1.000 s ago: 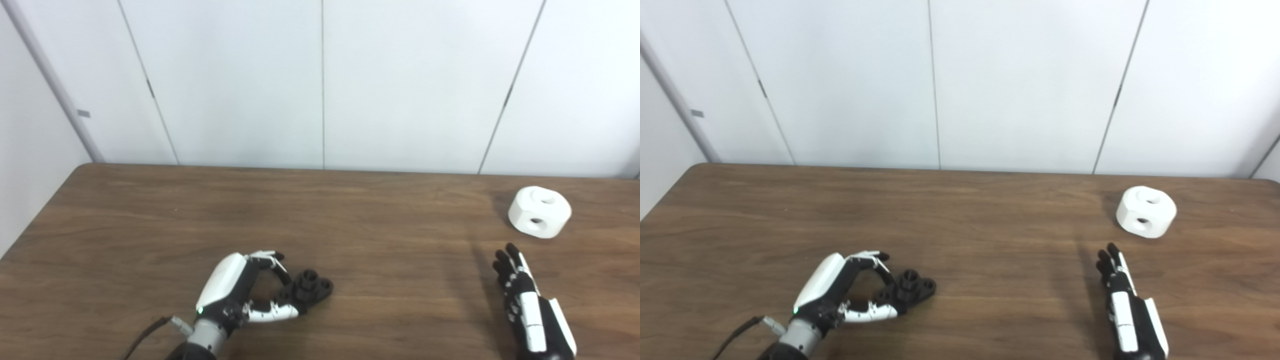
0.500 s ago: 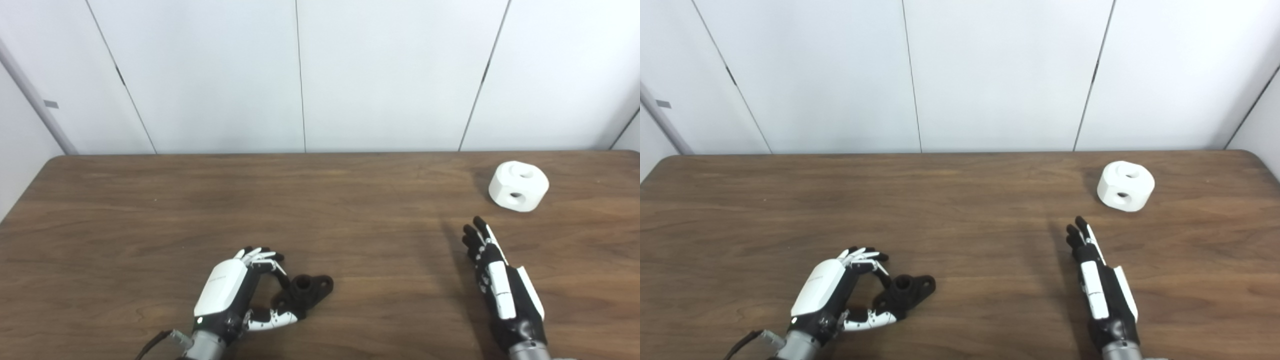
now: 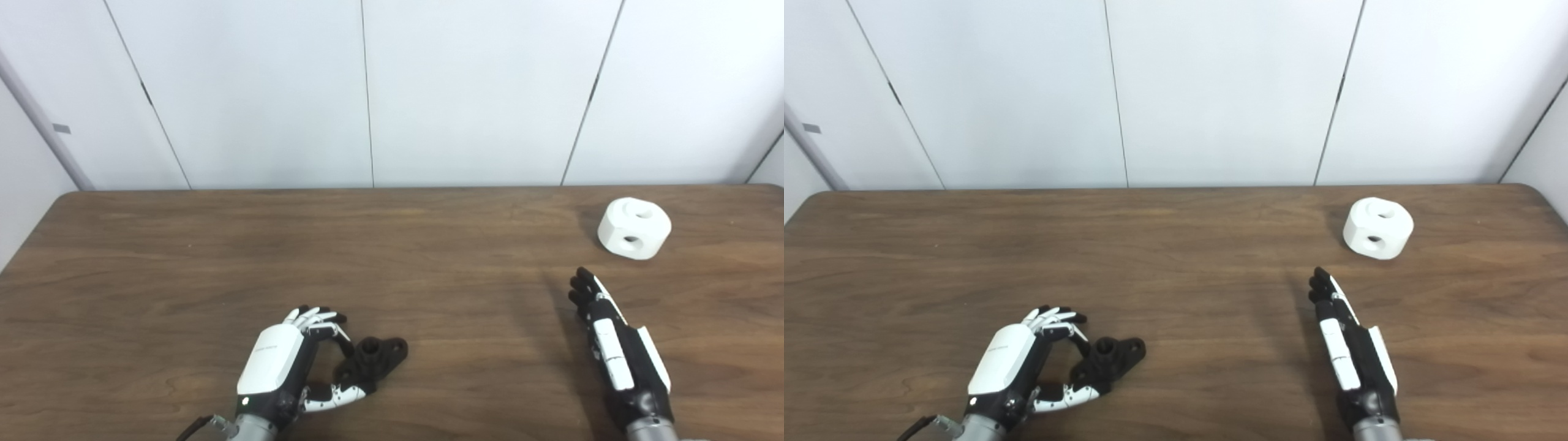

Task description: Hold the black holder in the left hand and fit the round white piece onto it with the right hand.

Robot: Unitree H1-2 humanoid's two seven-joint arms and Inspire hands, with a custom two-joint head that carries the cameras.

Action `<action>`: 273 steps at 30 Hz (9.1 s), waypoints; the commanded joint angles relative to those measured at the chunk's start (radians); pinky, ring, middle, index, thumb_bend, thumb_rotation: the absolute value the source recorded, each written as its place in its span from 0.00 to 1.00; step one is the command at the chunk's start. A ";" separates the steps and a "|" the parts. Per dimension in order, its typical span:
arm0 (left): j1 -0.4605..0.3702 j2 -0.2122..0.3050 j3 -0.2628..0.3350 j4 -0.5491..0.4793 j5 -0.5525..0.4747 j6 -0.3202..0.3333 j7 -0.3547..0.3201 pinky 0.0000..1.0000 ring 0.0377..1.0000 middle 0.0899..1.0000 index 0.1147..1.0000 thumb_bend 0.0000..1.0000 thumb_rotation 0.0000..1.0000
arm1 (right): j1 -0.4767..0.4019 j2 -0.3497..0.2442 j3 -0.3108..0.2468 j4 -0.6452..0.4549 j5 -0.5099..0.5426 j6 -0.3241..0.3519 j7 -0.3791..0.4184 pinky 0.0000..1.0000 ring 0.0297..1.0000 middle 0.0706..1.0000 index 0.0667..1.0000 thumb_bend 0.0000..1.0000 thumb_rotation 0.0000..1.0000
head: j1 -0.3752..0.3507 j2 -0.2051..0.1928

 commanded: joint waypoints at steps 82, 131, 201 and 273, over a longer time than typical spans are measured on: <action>0.026 0.041 0.079 0.007 -0.004 -0.028 -0.079 0.89 0.83 0.75 0.42 0.52 0.04 | -0.671 -0.494 0.108 0.493 -0.591 0.305 0.075 0.95 1.00 0.99 0.81 0.90 0.28 | -0.206 -0.023; 0.027 0.040 0.082 -0.006 0.008 -0.023 -0.087 0.88 0.82 0.74 0.42 0.52 0.04 | -0.661 -0.485 0.112 0.532 -0.577 0.253 0.041 0.98 0.99 0.88 0.51 0.64 0.16 | -0.202 -0.023; 0.034 -0.021 0.042 -0.004 0.079 -0.007 -0.073 0.91 0.84 0.75 0.42 0.52 0.05 | -0.546 -0.370 0.303 -0.194 -0.663 0.272 0.441 1.00 0.97 0.85 0.45 0.52 0.14 | 0.017 0.030; 0.003 -0.096 -0.043 -0.006 0.171 0.082 -0.069 0.91 0.84 0.76 0.42 0.52 0.05 | -0.550 -0.137 0.409 -0.091 -0.762 0.117 0.459 1.00 0.98 0.85 0.45 0.52 0.14 | 0.146 0.111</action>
